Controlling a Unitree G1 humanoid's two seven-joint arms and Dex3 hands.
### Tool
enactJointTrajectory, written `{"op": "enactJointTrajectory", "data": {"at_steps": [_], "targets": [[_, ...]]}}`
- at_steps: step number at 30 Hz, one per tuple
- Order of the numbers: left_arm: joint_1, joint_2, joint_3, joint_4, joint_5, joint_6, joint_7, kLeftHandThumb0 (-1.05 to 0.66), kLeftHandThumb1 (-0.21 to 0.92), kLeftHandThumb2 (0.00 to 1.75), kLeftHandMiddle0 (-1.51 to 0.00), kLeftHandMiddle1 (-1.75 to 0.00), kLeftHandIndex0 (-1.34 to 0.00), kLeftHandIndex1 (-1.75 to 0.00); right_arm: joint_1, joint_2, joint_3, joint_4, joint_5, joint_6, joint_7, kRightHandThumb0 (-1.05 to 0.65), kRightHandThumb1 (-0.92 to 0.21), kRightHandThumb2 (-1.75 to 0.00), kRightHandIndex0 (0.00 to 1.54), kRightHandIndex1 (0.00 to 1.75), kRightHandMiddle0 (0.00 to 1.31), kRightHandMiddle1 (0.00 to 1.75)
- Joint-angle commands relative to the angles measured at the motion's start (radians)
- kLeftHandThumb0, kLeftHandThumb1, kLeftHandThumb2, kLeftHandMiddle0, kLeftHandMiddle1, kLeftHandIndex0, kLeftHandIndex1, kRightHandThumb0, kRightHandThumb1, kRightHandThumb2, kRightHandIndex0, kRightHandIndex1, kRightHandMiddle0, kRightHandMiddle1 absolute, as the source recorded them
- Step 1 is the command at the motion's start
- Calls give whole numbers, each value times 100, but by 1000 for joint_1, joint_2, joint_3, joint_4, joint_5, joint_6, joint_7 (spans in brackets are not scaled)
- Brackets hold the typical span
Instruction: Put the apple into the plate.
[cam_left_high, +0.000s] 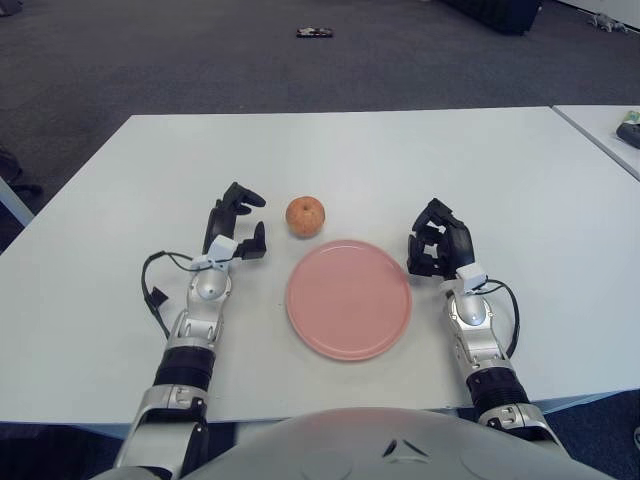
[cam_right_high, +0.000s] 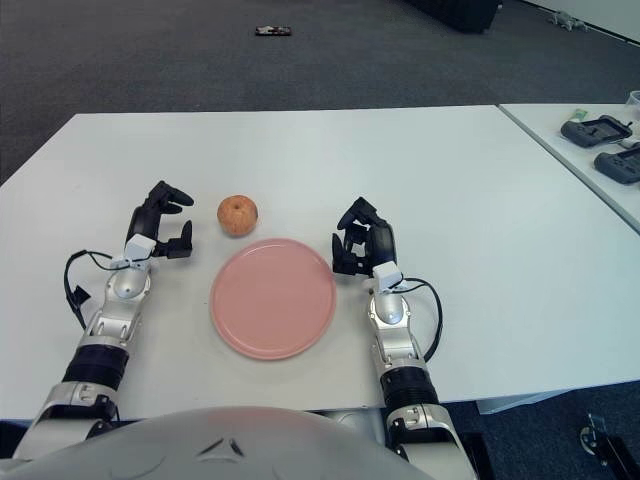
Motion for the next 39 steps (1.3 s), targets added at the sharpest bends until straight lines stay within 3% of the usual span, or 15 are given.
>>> {"op": "enactJointTrajectory", "data": {"at_steps": [1, 5, 6, 8, 11, 12, 14, 15, 17, 18, 21, 25, 32, 35, 39], "targets": [[-49, 70, -19, -24, 78, 6, 12, -1, 28, 138, -66, -174, -39, -175, 13, 13, -15, -18, 14, 11, -4, -54, -19, -149, 123, 175, 72, 175], [-100, 123, -42, -2, 142, -2, 14, -1, 21, 146, -70, -174, -44, -175, 15, 18, -19, -8, 19, 9, 4, -54, -17, -150, 123, 175, 73, 175], [-110, 132, -47, 4, 152, -5, 14, -1, 24, 141, -69, -171, -43, -175, 14, 19, -20, -6, 19, 9, 5, -54, -17, -150, 123, 175, 74, 175], [-136, 159, -65, 14, 176, -16, 0, -1, 37, 120, -64, -155, -40, -175, 14, 22, -23, -2, 17, 9, 3, -54, -17, -150, 123, 175, 74, 175], [-145, 172, -74, 21, 181, -23, -3, -1, 49, 101, -60, -141, -38, -175, 14, 25, -24, -1, 14, 10, 2, -55, -17, -150, 123, 175, 74, 175], [-169, 199, -86, 51, 179, -45, -34, -1, 50, 100, -60, -140, -37, -175, 14, 25, -26, 1, 14, 12, 3, -55, -17, -150, 123, 175, 74, 175], [-200, 236, -102, 93, 175, -75, -72, -1, 67, 80, -46, -148, -24, -175, 14, 26, -28, 3, 14, 14, 4, -54, -17, -150, 123, 175, 74, 175], [-219, 256, -113, 122, 180, -97, -87, -1, 70, 77, -44, -149, -22, -175, 14, 25, -29, 5, 14, 16, 4, -54, -17, -150, 123, 175, 74, 175], [-241, 279, -128, 156, 188, -128, -98, -37, 50, 99, -19, -151, -9, -160, 14, 24, -30, 7, 14, 18, 5, -54, -18, -149, 121, 175, 73, 175], [-251, 289, -137, 170, 191, -145, -107, -44, 47, 102, -15, -148, -7, -155, 13, 24, -31, 9, 12, 19, 4, -54, -18, -149, 120, 175, 73, 175], [-278, 303, -160, 202, 189, -170, -135, -68, 39, 103, -4, -109, -2, -114, 12, 24, -33, 13, 7, 20, 1, -53, -20, -147, 118, 175, 71, 175], [-307, 312, -185, 224, 183, -181, -175, -77, 39, 99, -1, -83, 0, -83, 12, 26, -34, 14, 2, 23, -3, -53, -21, -146, 117, 175, 70, 175], [-371, 326, -237, 235, 154, -190, -337, -91, 42, 93, 0, -14, 0, -19, 14, 30, -35, 12, -3, 32, -9, -52, -23, -143, 115, 175, 68, 175], [-390, 328, -248, 252, 142, -196, -383, -95, 43, 93, 0, -5, 0, -6, 15, 32, -35, 9, -3, 35, -10, -52, -23, -143, 115, 175, 68, 175], [-443, 306, -271, 329, 134, -204, -438, -96, 42, 91, 0, -1, 0, -1, 19, 34, -35, 2, -3, 36, -13, -52, -23, -143, 117, 175, 68, 175]]}}
